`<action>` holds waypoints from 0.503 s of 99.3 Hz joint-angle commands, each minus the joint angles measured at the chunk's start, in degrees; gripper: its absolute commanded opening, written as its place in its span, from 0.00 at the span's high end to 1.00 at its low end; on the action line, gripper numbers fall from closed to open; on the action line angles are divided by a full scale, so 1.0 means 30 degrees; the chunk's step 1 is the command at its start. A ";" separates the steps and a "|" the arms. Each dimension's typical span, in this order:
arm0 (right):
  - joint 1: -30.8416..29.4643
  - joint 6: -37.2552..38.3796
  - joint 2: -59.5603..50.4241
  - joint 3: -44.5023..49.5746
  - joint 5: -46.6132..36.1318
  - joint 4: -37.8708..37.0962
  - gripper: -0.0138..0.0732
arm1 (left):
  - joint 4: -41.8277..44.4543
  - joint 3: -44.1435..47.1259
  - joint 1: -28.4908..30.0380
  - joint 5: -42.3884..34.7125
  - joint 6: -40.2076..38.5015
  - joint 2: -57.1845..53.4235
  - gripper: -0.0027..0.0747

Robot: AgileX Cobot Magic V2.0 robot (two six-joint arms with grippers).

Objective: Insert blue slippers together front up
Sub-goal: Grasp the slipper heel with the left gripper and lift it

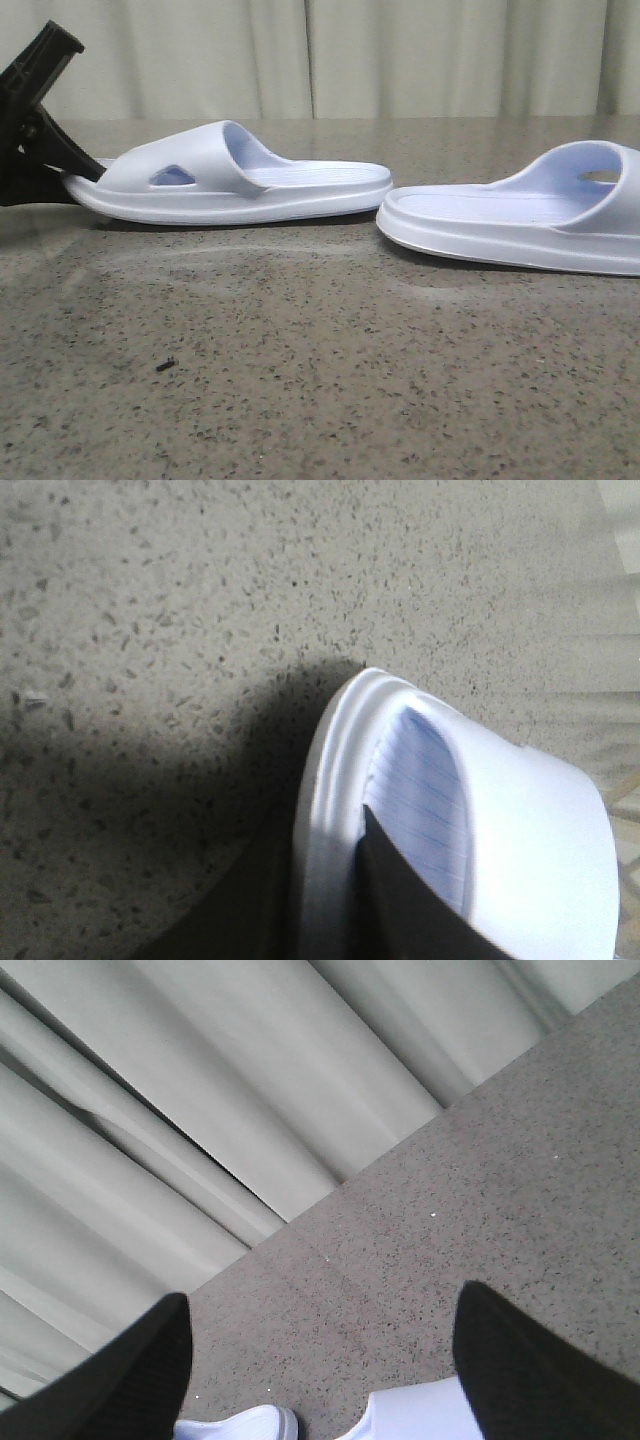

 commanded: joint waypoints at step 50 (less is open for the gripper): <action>-0.0225 -0.0100 0.0259 -0.0724 -0.1142 0.1685 0.30 | -0.7326 -0.0061 0.1355 0.6488 0.5074 -0.0464 0.94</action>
